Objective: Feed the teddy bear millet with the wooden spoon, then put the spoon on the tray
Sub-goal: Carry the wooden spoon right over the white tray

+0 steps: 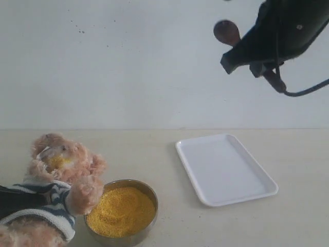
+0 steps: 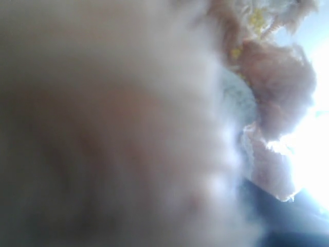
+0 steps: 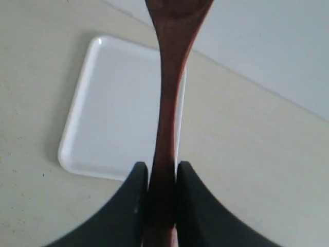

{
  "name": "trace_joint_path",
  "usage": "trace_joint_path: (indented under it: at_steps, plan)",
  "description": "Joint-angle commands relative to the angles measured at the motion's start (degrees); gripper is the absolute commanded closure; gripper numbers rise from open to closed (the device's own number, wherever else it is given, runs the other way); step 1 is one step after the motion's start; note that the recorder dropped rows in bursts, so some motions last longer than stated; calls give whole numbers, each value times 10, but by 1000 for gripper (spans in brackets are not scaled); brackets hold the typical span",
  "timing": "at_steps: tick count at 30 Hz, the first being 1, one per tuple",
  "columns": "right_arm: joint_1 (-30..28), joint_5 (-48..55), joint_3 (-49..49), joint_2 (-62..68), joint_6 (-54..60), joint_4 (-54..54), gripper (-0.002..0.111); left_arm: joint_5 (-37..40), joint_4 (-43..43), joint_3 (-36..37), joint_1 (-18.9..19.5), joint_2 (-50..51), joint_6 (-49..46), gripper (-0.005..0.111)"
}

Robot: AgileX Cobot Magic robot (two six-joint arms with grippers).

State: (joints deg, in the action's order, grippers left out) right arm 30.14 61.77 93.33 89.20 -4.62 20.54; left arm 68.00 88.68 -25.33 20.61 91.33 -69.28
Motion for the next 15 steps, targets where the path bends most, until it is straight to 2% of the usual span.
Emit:
trace_joint_path:
  at_steps: [1, 4, 10, 15]
  plan:
    - [-57, -64, -85, 73, 46, -56, 109, 20, 19, 1, 1, -3, -12, 103]
    - [-57, -176, -141, 122, 46, -55, 109, 20, 19, 1, 1, -3, -29, 103]
    - [-58, -287, -146, 198, 37, -32, 109, 20, 19, 1, 1, -3, -33, 103]
    - [-89, -375, -142, 265, 13, -48, 109, 20, 19, 1, 1, -3, -52, 103]
